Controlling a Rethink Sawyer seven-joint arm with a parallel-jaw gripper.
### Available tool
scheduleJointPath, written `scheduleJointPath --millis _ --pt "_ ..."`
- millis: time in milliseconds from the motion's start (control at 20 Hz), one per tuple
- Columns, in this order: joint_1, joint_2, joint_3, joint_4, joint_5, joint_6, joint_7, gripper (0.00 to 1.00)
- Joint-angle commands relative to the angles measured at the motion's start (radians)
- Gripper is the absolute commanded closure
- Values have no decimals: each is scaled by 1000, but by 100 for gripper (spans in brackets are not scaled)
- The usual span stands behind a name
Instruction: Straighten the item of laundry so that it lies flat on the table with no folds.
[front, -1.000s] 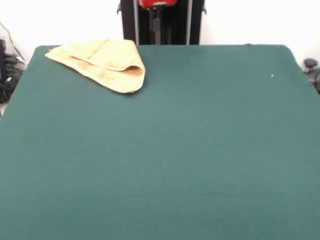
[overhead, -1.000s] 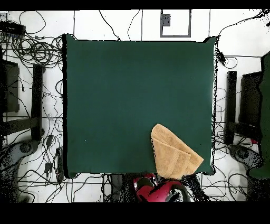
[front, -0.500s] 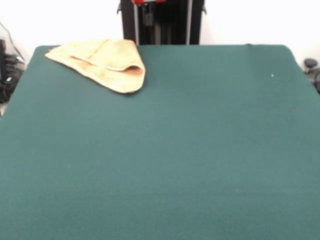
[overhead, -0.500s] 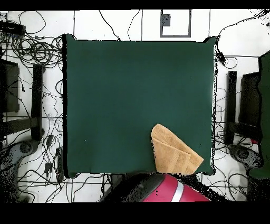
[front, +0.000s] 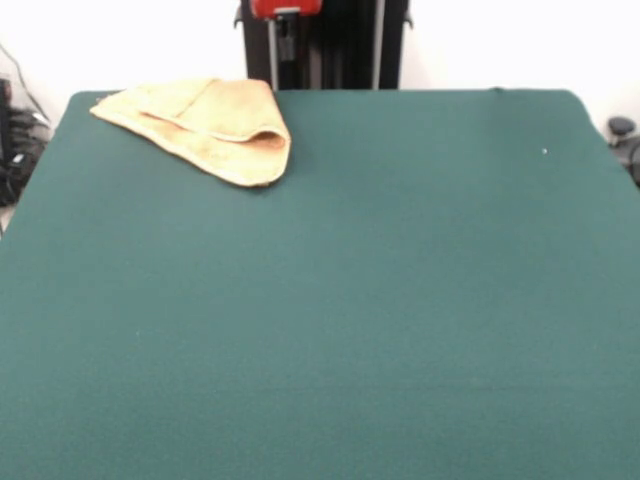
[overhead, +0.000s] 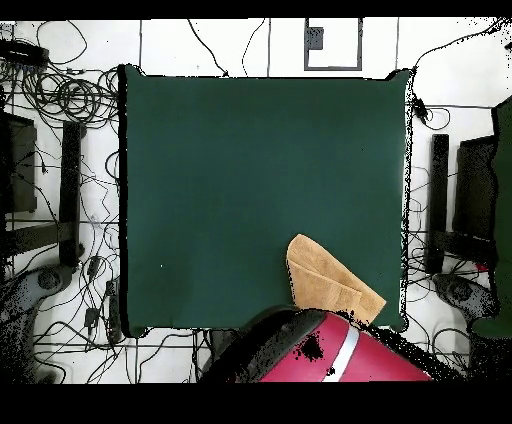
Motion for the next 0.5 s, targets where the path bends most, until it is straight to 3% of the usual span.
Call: scheduleJointPath --millis 50,200,500 --pt "-50 111 26 -173 -66 18 -7 100" --pt "-70 149 9 -220 -77 -11 -39 100" --pt "-112 137 29 -239 -133 15 -19 100"
